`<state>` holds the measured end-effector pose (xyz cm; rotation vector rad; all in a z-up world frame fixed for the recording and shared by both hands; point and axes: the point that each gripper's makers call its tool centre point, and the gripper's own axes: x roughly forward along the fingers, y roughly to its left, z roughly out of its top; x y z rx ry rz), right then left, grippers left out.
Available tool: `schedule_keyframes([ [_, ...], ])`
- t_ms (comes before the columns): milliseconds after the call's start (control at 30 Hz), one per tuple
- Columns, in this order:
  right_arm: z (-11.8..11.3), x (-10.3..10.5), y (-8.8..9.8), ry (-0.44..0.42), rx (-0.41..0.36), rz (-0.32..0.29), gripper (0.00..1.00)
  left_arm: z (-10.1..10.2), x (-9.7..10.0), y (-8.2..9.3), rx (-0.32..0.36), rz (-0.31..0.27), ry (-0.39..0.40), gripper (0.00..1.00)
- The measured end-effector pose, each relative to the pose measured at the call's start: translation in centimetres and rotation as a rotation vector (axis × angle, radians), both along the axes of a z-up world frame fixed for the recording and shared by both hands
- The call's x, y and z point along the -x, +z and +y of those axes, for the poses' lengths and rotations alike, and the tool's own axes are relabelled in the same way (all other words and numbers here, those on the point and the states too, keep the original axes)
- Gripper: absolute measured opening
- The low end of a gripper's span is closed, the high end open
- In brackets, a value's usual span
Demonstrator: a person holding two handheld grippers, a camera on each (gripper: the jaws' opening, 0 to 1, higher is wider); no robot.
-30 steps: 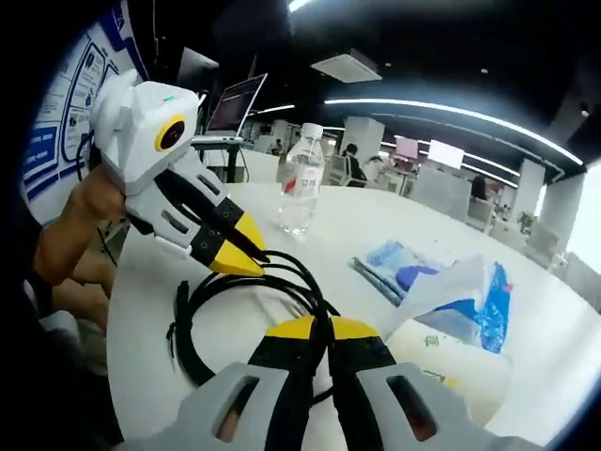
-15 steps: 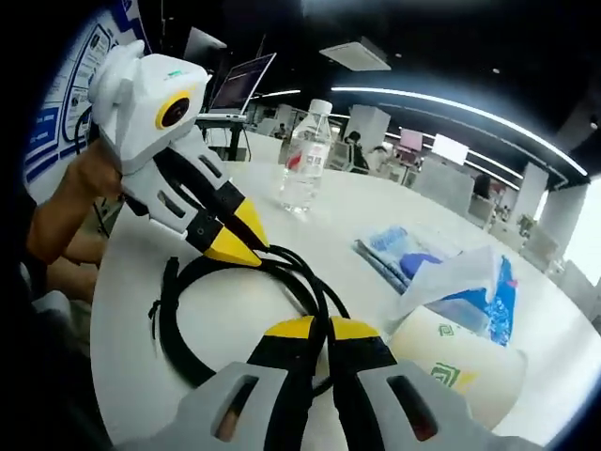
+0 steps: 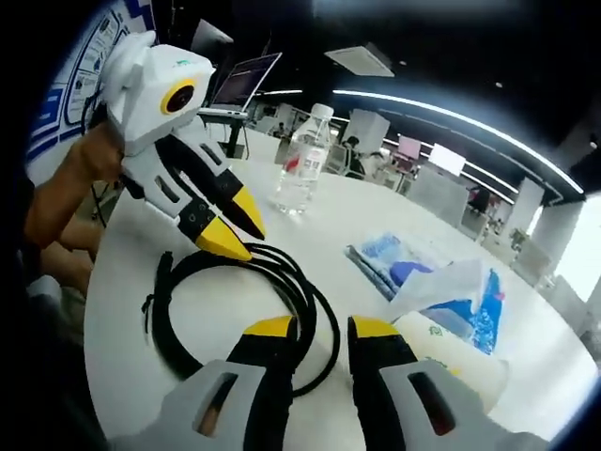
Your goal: Arrange the tabletop items into an orderly group along one side of the table until the central work area is clear of visible clutter.
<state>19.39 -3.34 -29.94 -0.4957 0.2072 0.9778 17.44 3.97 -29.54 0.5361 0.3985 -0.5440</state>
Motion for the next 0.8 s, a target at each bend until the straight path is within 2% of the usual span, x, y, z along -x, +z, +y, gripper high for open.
schedule_keyframes([
  [67,0.4,0.6,0.4,0.024,-0.043,0.030,0.20,-0.7,0.2,0.6,0.047,-0.006,-0.038,0.17],
  [133,0.1,0.2,1.2,0.032,-0.067,0.034,0.24,-1.4,0.4,1.2,0.105,0.000,-0.066,0.22],
  [167,-0.1,0.1,1.5,0.031,-0.073,0.033,0.26,-1.5,0.4,1.3,0.112,0.000,-0.073,0.26],
  [267,0.4,0.5,2.3,0.027,-0.090,0.012,0.31,-1.6,0.3,1.7,0.119,-0.005,-0.085,0.33],
  [400,-0.3,0.7,3.7,0.028,-0.121,-0.006,0.37,-1.7,0.1,2.2,0.102,-0.022,-0.084,0.39],
  [533,-1.4,1.0,5.0,0.010,-0.123,-0.040,0.40,-2.2,0.2,3.1,0.116,-0.034,-0.104,0.43],
  [733,-2.6,1.4,5.9,-0.005,-0.125,-0.045,0.54,-2.6,1.0,4.1,0.144,-0.042,-0.126,0.54],
  [800,-2.9,1.4,6.0,-0.013,-0.124,-0.044,0.62,-2.6,1.4,4.2,0.157,-0.032,-0.133,0.61],
])
